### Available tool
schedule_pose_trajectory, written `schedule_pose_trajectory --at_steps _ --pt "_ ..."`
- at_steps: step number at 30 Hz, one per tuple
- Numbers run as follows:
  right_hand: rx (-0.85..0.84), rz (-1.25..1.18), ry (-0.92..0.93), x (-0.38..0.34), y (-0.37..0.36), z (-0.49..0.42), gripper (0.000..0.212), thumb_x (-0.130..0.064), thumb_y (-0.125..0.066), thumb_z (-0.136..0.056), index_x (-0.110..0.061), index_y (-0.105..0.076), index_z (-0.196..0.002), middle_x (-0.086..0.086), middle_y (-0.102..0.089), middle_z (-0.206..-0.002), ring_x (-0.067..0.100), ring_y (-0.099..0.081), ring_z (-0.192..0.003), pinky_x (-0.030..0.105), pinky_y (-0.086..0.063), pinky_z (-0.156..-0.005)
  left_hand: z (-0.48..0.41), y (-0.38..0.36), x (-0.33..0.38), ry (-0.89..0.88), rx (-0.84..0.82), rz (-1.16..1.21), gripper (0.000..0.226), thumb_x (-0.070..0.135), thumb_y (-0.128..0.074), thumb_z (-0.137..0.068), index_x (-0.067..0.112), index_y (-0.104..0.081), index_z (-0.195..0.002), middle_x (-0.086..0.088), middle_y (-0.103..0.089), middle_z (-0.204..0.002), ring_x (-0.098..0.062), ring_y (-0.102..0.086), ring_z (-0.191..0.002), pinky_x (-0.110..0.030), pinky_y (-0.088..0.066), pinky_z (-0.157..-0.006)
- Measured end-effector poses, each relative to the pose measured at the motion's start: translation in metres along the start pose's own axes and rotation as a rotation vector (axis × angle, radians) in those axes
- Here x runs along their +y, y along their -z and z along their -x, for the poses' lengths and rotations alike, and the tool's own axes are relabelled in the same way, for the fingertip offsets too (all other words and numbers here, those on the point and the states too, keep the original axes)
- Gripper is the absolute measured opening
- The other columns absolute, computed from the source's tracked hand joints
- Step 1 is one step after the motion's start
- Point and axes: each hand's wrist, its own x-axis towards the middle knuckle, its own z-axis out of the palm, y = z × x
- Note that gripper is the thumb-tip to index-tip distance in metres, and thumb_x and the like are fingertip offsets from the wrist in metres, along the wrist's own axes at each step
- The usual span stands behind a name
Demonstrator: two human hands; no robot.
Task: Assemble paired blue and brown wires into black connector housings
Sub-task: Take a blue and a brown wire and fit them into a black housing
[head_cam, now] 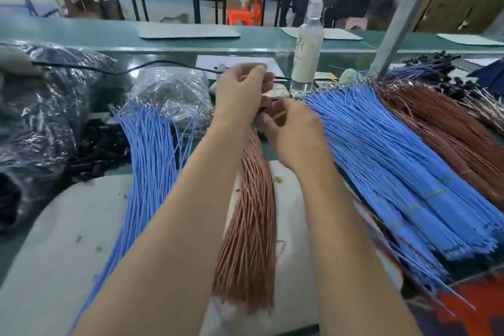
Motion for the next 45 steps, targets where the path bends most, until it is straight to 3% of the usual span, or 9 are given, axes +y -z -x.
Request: schedule_pose_trajectory --at_steps 7,10,17,23,28,33,39,43,45 --pt "-0.341 -0.019 0.203 -0.074 -0.080 0.002 0.019 -0.016 -0.052 -0.091 -0.009 -0.069 -0.090 0.013 -0.068 -0.094 0.033 -0.061 -0.090 0.031 -0.046 -0.072 0.013 0.120 0.035 -0.019 0.309 0.364 0.019 0.007 -0.046 -0.093 0.014 -0.060 -0.082 0.006 -0.064 -0.066 -0.004 -0.058 -0.057 -0.016 -0.044 -0.054" --pt "-0.471 -0.053 0.241 -0.098 -0.117 0.012 0.022 -0.014 -0.049 -0.094 -0.012 -0.068 -0.105 0.010 -0.068 -0.108 0.027 -0.060 -0.103 0.037 -0.049 -0.088 0.021 0.169 0.036 0.007 0.501 0.475 0.025 0.006 -0.043 -0.093 0.015 -0.058 -0.075 0.006 -0.062 -0.064 -0.003 -0.055 -0.054 -0.015 -0.041 -0.054" --pt "-0.468 0.268 0.333 -0.120 -0.180 0.025 0.027 -0.008 -0.047 -0.092 -0.012 -0.054 -0.118 0.010 -0.062 -0.114 0.031 -0.049 -0.112 0.038 -0.042 -0.084 0.030 0.219 0.027 0.037 0.654 0.486 0.020 0.006 -0.042 -0.091 0.017 -0.054 -0.080 0.005 -0.061 -0.079 -0.004 -0.055 -0.059 -0.016 -0.044 -0.055" --pt "-0.294 0.266 0.354 -0.124 -0.192 0.028 0.025 -0.003 -0.043 -0.089 -0.008 -0.047 -0.114 0.013 -0.061 -0.106 0.032 -0.054 -0.098 0.036 -0.034 -0.073 0.027 0.217 0.021 0.054 0.650 0.407 0.014 0.010 -0.044 -0.093 0.017 -0.056 -0.093 0.007 -0.062 -0.077 -0.003 -0.055 -0.061 -0.015 -0.045 -0.056" --pt "-0.380 -0.274 0.047 -0.110 -0.155 0.009 0.015 -0.008 -0.055 -0.086 -0.014 -0.047 -0.098 0.000 -0.058 -0.086 0.019 -0.053 -0.081 0.028 -0.037 -0.067 0.023 0.197 0.011 0.084 0.529 0.173 0.012 0.013 -0.049 -0.093 0.022 -0.058 -0.091 0.007 -0.063 -0.084 -0.005 -0.058 -0.076 -0.019 -0.048 -0.070" --pt "-0.334 -0.421 0.067 -0.075 -0.106 -0.003 0.009 -0.010 -0.065 -0.084 -0.018 -0.062 -0.083 -0.003 -0.064 -0.076 0.015 -0.062 -0.074 0.027 -0.051 -0.073 0.020 0.165 -0.007 0.109 0.228 -0.019 0.006 0.009 -0.058 -0.092 0.009 -0.064 -0.090 -0.003 -0.066 -0.081 -0.007 -0.064 -0.070 -0.015 -0.052 -0.064" --pt "-0.436 -0.766 -0.046 -0.044 -0.099 0.007 0.028 0.007 -0.050 -0.090 -0.015 -0.067 -0.083 0.007 -0.070 -0.082 0.011 -0.068 -0.075 0.022 -0.056 -0.075 0.020 0.158 -0.021 0.143 0.145 -0.116 0.010 0.005 -0.065 -0.086 0.013 -0.066 -0.079 0.000 -0.067 -0.073 -0.004 -0.063 -0.067 -0.013 -0.052 -0.068" --pt "-0.477 -0.317 -0.021 -0.038 -0.099 0.012 0.012 -0.026 -0.065 -0.088 -0.019 -0.063 -0.079 -0.001 -0.066 -0.075 0.012 -0.063 -0.066 0.029 -0.055 -0.064 0.021 0.163 -0.026 0.156 0.223 -0.005 0.008 0.012 -0.065 -0.088 0.012 -0.057 -0.088 -0.005 -0.068 -0.086 -0.007 -0.065 -0.071 -0.018 -0.052 -0.062" --pt "-0.648 -0.002 0.017 -0.038 -0.097 0.016 0.038 -0.049 -0.068 -0.082 -0.016 -0.055 -0.069 -0.005 -0.054 -0.061 0.011 -0.049 -0.050 0.024 -0.041 -0.049 0.022 0.163 -0.028 0.142 0.272 0.082 0.011 0.013 -0.063 -0.090 0.010 -0.054 -0.095 -0.005 -0.069 -0.085 -0.008 -0.066 -0.070 -0.018 -0.052 -0.059"
